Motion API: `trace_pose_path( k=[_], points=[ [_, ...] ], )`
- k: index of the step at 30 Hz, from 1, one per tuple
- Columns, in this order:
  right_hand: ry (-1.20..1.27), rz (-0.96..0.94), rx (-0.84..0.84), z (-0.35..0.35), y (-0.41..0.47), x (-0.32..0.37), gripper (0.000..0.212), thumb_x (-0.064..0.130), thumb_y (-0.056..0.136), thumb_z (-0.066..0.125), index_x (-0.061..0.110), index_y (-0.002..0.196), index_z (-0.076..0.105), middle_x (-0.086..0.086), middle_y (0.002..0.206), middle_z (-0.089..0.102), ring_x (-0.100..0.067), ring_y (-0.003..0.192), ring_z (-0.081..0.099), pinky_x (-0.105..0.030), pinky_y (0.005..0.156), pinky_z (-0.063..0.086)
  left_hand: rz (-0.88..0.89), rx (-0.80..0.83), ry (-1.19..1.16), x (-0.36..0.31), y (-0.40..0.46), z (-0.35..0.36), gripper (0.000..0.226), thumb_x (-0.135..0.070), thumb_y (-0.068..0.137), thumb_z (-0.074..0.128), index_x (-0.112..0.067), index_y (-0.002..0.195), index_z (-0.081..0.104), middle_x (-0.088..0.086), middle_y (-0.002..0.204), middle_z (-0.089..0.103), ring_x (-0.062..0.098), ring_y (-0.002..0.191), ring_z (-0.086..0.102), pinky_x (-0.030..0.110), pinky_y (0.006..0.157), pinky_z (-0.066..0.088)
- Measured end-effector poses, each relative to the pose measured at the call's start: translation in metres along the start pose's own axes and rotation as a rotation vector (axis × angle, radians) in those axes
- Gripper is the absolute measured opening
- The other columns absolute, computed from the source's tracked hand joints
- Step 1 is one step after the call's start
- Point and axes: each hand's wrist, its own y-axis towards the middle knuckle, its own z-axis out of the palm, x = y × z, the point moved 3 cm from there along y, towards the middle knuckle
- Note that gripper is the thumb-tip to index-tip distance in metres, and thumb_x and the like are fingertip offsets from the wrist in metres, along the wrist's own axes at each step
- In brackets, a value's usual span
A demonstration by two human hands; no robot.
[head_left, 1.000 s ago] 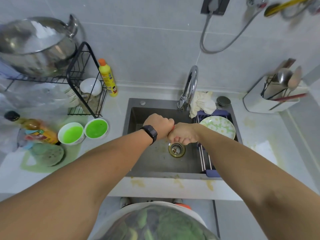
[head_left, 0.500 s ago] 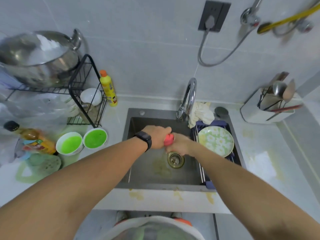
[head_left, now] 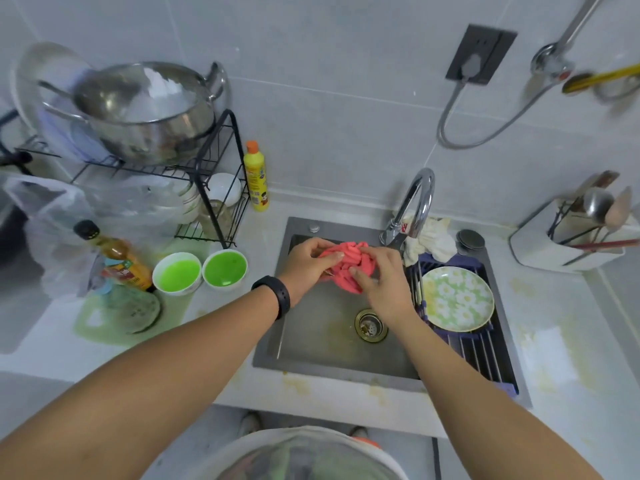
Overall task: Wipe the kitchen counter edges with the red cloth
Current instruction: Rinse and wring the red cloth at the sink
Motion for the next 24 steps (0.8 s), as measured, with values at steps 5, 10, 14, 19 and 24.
trace_pose_path(
  k=[5, 10, 14, 19, 24],
  points=[
    [-0.006, -0.035, -0.159, 0.008, 0.007, 0.022, 0.012, 0.014, 0.101, 0.063, 0.012, 0.101, 0.075, -0.001, 0.100, 0.061, 0.003, 0.093, 0.053, -0.006, 0.088, 0.036, 0.094, -0.090, -0.002, 0.007, -0.007, -0.029, 0.018, -0.009, 0.093, 0.073, -0.008, 0.111, 0.068, 0.010, 0.103, 0.072, 0.017, 0.085, 0.074, 0.029, 0.072, 0.062],
    [0.046, -0.097, -0.260, 0.004, 0.004, 0.059, 0.015, 0.025, 0.105, 0.053, 0.023, 0.101, 0.067, 0.006, 0.094, 0.063, -0.002, 0.091, 0.057, -0.020, 0.084, 0.042, 0.067, -0.136, -0.040, 0.010, -0.011, -0.055, 0.016, -0.007, 0.092, 0.074, -0.016, 0.105, 0.069, 0.009, 0.102, 0.071, 0.012, 0.076, 0.070, 0.023, 0.061, 0.056],
    [0.039, -0.138, -0.346, -0.007, 0.005, 0.094, 0.018, 0.028, 0.105, 0.053, 0.017, 0.103, 0.068, 0.005, 0.095, 0.066, -0.015, 0.091, 0.061, -0.030, 0.085, 0.047, 0.053, -0.015, 0.211, 0.017, -0.016, -0.060, 0.039, -0.006, 0.084, 0.077, -0.025, 0.115, 0.064, 0.005, 0.124, 0.064, 0.014, 0.089, 0.065, 0.022, 0.070, 0.052],
    [0.037, -0.129, -0.382, -0.020, -0.004, 0.117, 0.020, 0.031, 0.098, 0.066, 0.013, 0.099, 0.073, 0.012, 0.090, 0.066, -0.006, 0.087, 0.062, -0.025, 0.083, 0.048, 0.133, 0.346, 0.207, -0.001, -0.041, -0.026, 0.061, -0.005, 0.077, 0.076, -0.030, 0.129, 0.056, -0.003, 0.128, 0.062, 0.006, 0.112, 0.062, 0.028, 0.098, 0.051],
    [-0.070, -0.144, -0.307, -0.039, -0.021, 0.112, 0.014, 0.025, 0.094, 0.074, 0.011, 0.092, 0.074, -0.001, 0.086, 0.065, -0.016, 0.084, 0.059, -0.027, 0.080, 0.045, 0.071, 0.563, -0.058, -0.020, -0.070, 0.012, 0.048, -0.015, 0.078, 0.072, -0.010, 0.126, 0.065, 0.003, 0.120, 0.071, 0.017, 0.114, 0.064, 0.036, 0.105, 0.048]
  ],
)
